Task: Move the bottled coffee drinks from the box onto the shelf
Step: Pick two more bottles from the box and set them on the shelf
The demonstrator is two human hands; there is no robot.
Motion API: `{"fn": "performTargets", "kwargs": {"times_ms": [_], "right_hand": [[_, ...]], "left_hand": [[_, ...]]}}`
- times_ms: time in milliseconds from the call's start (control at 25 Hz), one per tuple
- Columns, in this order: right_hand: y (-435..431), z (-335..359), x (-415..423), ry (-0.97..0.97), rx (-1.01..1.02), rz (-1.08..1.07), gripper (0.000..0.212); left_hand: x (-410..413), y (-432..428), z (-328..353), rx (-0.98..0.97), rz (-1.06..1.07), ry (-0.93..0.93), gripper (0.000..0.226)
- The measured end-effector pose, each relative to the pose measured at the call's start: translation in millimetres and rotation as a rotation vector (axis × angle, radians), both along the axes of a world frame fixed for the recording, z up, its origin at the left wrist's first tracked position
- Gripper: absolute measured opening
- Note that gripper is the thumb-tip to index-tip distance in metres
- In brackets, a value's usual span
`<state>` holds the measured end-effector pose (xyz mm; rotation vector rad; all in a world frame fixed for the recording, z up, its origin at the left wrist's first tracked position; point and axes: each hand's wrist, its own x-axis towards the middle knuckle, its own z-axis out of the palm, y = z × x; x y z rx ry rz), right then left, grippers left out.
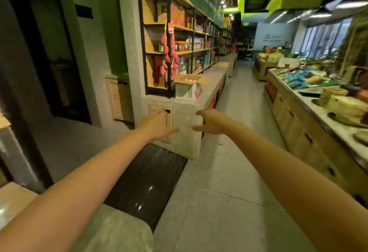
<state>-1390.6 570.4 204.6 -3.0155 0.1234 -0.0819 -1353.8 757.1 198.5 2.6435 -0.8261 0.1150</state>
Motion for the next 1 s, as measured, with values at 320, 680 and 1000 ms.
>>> {"fn": "performTargets", "kwargs": {"times_ms": [320, 680, 1000], "right_hand": [[-231, 1, -1, 0.036, -0.030, -0.127, 0.063], [-406, -29, 132, 0.094, -0.155, -0.256, 0.071], [-556, -11, 303, 0.042, -0.125, -0.360, 0.070]], "left_hand": [[46, -245, -15, 0.000, -0.102, 0.088, 0.073], [194, -445, -37, 0.097, -0.247, 0.029, 0.077], [378, -591, -7, 0.164, -0.294, -0.166, 0.075]]}}
